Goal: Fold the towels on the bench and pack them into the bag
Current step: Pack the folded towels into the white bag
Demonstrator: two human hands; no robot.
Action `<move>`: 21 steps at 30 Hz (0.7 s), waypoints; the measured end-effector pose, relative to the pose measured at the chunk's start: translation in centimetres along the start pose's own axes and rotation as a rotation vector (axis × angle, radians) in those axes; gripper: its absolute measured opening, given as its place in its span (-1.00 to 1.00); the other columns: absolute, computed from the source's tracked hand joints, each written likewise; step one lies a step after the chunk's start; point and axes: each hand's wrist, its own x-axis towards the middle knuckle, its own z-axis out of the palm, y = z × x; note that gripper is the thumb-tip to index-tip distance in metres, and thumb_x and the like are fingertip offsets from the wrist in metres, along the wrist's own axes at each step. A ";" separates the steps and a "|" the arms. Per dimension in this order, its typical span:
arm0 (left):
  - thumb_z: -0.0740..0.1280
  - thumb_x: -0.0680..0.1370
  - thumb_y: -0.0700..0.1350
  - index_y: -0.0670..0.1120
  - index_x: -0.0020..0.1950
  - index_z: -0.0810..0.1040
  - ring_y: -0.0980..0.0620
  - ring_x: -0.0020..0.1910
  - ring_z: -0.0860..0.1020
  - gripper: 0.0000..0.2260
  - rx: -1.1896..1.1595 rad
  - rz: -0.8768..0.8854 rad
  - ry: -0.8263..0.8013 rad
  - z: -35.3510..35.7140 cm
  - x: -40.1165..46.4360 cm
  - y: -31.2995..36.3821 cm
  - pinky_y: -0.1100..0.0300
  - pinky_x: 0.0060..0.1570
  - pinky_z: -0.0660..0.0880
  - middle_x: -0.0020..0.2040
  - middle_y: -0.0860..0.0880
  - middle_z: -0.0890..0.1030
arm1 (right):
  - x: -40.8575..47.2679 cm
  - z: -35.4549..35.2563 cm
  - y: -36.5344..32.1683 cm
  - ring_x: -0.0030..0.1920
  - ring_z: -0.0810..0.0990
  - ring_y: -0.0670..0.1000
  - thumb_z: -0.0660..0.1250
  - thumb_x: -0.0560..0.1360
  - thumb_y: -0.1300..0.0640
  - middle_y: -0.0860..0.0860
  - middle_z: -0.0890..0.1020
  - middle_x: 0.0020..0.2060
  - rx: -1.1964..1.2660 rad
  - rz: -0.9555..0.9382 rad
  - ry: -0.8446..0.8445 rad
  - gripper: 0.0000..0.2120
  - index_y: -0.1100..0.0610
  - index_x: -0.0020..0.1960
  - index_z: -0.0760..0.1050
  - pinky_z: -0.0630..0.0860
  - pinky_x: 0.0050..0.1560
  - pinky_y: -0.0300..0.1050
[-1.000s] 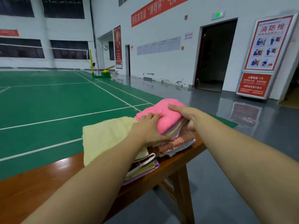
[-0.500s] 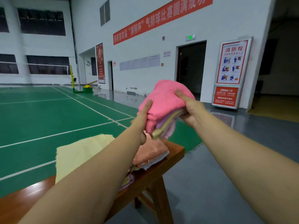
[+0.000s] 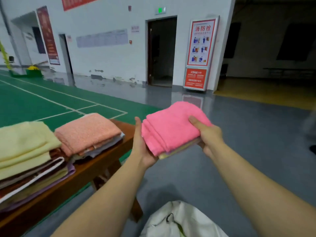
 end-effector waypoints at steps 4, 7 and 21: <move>0.48 0.46 0.12 -0.14 0.36 0.53 -0.21 0.17 0.65 -0.44 0.298 -0.191 0.193 -2.3 0.7 -7.2 -0.28 0.24 0.52 0.16 -0.22 0.68 | -1.0 -7.0 7.9 -0.03 0.72 0.08 0.72 -0.03 -0.15 0.01 0.75 -0.06 -0.069 0.017 0.063 -0.27 0.16 0.05 0.66 0.68 -0.04 0.06; 0.50 0.48 -0.02 -0.14 0.33 0.51 -0.22 0.03 0.70 -0.53 0.358 -0.301 0.253 -5.4 0.2 -11.1 -0.19 -0.10 0.66 0.10 -0.25 0.69 | -2.6 -12.2 12.7 0.09 0.64 0.10 0.73 -0.02 -0.16 0.11 0.70 0.09 0.162 0.238 -0.010 -0.02 0.24 0.30 0.58 0.60 -0.12 -0.09; 0.62 0.34 -0.01 -0.05 0.28 0.58 0.02 0.12 0.68 -0.45 1.000 -0.611 0.115 -19.6 -3.2 -18.7 0.02 0.18 0.57 0.11 0.01 0.72 | -9.2 -19.2 27.2 0.15 0.68 0.10 0.29 0.47 -0.36 0.17 0.69 0.15 0.178 0.793 -0.005 -0.36 0.12 0.28 0.62 0.51 0.26 0.03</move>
